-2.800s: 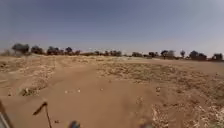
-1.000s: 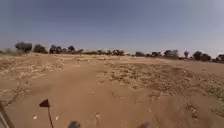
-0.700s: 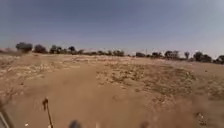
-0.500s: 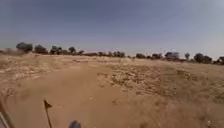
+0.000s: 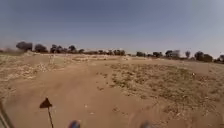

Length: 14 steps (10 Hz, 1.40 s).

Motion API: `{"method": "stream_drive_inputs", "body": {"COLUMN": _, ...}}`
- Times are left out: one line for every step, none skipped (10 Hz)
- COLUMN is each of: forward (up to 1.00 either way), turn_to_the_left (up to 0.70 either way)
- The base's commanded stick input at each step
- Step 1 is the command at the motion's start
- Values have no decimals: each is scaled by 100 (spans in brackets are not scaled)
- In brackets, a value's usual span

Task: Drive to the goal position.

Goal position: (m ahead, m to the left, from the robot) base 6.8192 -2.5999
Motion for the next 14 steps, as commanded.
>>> {"method": "stream_drive_inputs", "body": {"forward": 50, "turn_to_the_left": 0}}
{"method": "stream_drive_inputs", "body": {"forward": 50, "turn_to_the_left": 0}}
{"method": "stream_drive_inputs", "body": {"forward": 50, "turn_to_the_left": 0}}
{"method": "stream_drive_inputs", "body": {"forward": 50, "turn_to_the_left": 0}}
{"method": "stream_drive_inputs", "body": {"forward": 50, "turn_to_the_left": 0}}
{"method": "stream_drive_inputs", "body": {"forward": 50, "turn_to_the_left": 0}}
{"method": "stream_drive_inputs", "body": {"forward": 50, "turn_to_the_left": 0}}
{"method": "stream_drive_inputs", "body": {"forward": 50, "turn_to_the_left": 0}}
{"method": "stream_drive_inputs", "body": {"forward": 50, "turn_to_the_left": 0}}
{"method": "stream_drive_inputs", "body": {"forward": 50, "turn_to_the_left": 0}}
{"method": "stream_drive_inputs", "body": {"forward": 50, "turn_to_the_left": 0}}
{"method": "stream_drive_inputs", "body": {"forward": 50, "turn_to_the_left": 0}}
{"method": "stream_drive_inputs", "body": {"forward": 50, "turn_to_the_left": 0}}
{"method": "stream_drive_inputs", "body": {"forward": 50, "turn_to_the_left": 0}}
